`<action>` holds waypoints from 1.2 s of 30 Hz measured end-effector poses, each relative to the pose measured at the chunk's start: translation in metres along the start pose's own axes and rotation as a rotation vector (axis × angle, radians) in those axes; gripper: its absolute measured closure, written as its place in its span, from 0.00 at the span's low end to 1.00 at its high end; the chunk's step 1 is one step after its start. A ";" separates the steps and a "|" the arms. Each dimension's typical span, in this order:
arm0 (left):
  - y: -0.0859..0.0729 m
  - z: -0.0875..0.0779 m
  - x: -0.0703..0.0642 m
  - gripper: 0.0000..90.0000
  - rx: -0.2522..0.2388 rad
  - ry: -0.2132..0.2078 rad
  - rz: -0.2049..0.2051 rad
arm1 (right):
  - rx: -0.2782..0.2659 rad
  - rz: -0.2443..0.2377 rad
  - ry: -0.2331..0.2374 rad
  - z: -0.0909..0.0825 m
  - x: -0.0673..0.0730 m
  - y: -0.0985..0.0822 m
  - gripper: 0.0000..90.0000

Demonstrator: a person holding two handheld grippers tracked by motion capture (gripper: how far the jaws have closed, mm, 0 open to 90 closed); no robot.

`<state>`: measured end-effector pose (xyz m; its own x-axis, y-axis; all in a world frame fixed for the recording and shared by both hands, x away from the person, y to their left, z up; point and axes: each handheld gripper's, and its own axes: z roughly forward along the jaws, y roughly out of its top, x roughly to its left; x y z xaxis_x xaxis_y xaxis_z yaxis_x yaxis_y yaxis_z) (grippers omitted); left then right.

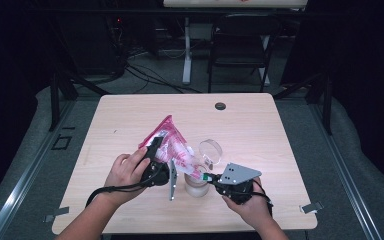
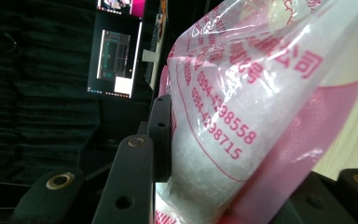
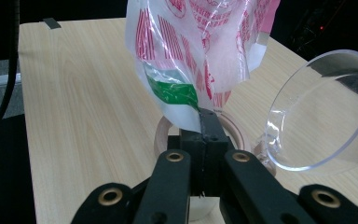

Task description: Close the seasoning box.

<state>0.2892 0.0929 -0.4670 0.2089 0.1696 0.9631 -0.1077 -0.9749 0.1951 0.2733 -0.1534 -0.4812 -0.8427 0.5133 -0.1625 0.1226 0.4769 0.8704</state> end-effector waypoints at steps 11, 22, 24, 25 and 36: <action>-0.003 0.000 -0.005 0.79 0.003 -0.018 -0.041 | -0.013 0.002 -0.009 -0.002 -0.001 0.002 1.00; -0.007 0.000 -0.009 0.79 0.020 -0.053 -0.096 | -0.021 0.002 -0.015 -0.002 -0.001 0.005 1.00; -0.008 -0.001 -0.009 0.80 0.022 -0.051 -0.093 | -0.024 0.000 -0.020 -0.002 -0.001 0.006 1.00; -0.008 -0.001 -0.010 0.80 0.024 -0.053 -0.096 | -0.024 0.000 -0.020 -0.002 -0.001 0.006 1.00; -0.011 -0.001 -0.016 0.81 0.032 -0.071 -0.115 | -0.041 0.012 -0.016 -0.004 -0.001 0.009 1.00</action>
<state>0.2858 0.1012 -0.4846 0.2866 0.2705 0.9191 -0.0488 -0.9540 0.2959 0.2735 -0.1520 -0.4712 -0.8328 0.5303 -0.1587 0.1111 0.4410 0.8906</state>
